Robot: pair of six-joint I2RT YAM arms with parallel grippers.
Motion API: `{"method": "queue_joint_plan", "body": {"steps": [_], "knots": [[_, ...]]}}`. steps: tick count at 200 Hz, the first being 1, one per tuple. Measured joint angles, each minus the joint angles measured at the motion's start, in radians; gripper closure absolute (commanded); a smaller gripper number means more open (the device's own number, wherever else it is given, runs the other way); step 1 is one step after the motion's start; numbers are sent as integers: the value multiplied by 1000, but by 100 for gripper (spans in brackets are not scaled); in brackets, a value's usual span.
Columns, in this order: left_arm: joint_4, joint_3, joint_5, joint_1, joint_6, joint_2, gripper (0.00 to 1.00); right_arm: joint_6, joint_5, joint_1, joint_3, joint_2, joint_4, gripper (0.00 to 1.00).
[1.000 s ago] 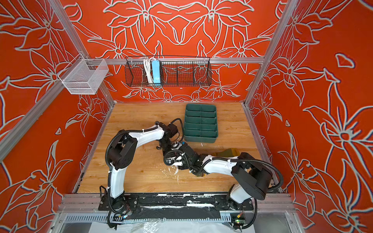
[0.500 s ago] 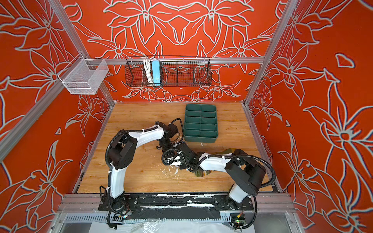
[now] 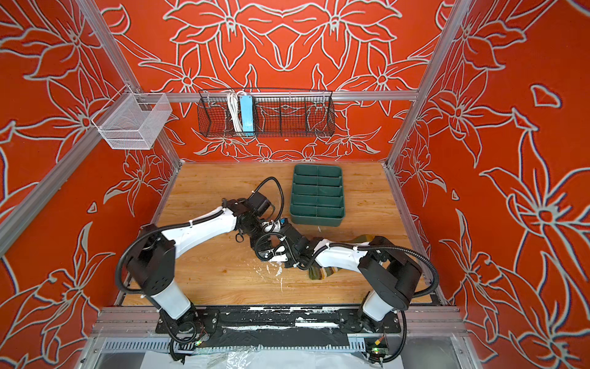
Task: Roll the socks
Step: 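Hold the rolled purple sock with right gripper while left gripper releases and withdraws, then carry the rolled purple sock with right gripper to the green tray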
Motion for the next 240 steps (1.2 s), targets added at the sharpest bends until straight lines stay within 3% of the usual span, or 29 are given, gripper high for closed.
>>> {"method": "queue_joint_plan", "body": {"steps": [26,59,100,126,153,180,214,240], "knots": [[172,-188,-61,5,-26,-266,20,3,-49,-11,38,0,-92,100],[329,-368,-174,6,-46,-584,19,-1,-137,-40,129,31,-266,100],[371,-402,-322,8,-41,-858,17,6,-285,-107,329,149,-532,100],[355,-383,-306,8,-12,-959,18,15,-395,-156,460,232,-705,100],[310,-318,-161,8,68,-945,20,16,-502,-204,595,341,-875,100],[274,-275,-42,-23,159,-819,23,13,-590,-255,700,459,-990,100],[300,-331,-134,-196,267,-600,29,3,-645,-290,782,567,-1084,100],[352,-413,-191,-276,261,-454,36,-4,-663,-303,827,605,-1135,100]]}}
